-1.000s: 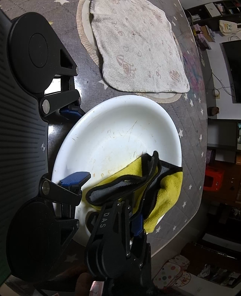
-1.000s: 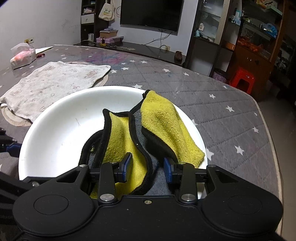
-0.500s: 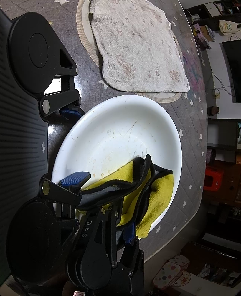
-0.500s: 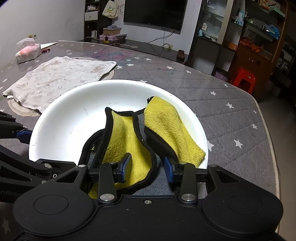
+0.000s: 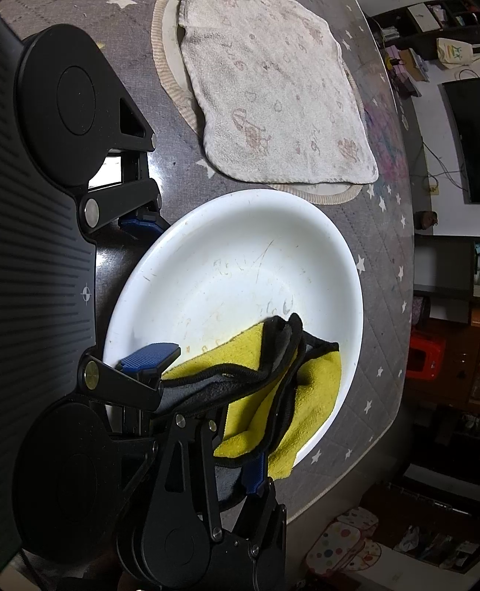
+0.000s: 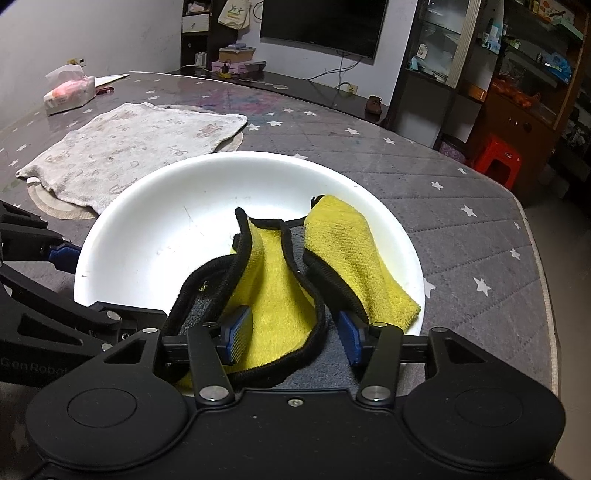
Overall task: Clean bowl
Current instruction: 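Scrub the yellow cloth over the bowl bottom with the right tool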
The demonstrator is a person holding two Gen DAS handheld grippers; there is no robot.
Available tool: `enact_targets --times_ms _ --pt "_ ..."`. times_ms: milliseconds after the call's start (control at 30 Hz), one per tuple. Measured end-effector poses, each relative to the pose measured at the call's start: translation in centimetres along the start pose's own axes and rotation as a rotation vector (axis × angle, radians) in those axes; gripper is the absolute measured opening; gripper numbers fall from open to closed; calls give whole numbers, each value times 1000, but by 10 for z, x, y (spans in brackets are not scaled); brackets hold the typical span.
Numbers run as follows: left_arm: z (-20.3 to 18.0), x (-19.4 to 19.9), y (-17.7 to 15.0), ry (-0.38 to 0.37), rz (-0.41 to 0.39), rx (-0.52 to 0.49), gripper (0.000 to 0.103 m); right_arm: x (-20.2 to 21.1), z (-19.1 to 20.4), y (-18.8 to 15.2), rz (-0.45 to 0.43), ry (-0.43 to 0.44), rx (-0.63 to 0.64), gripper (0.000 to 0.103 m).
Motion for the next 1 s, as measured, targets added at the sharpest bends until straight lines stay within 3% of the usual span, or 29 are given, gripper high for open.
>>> enact_targets --times_ms 1000 --pt "-5 4 -2 -1 -1 -16 60 -20 -15 15 -34 37 -65 64"
Point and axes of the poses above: each gripper's, at about its wrist camera, not at the fingertips, and x roughly against the way its jaws point, z to its left, y to its top, the point moved 3 cm from there along -x, roughly the way its jaws point, and after that the axes turned 6 degrees about y, right-handed, at the moved point
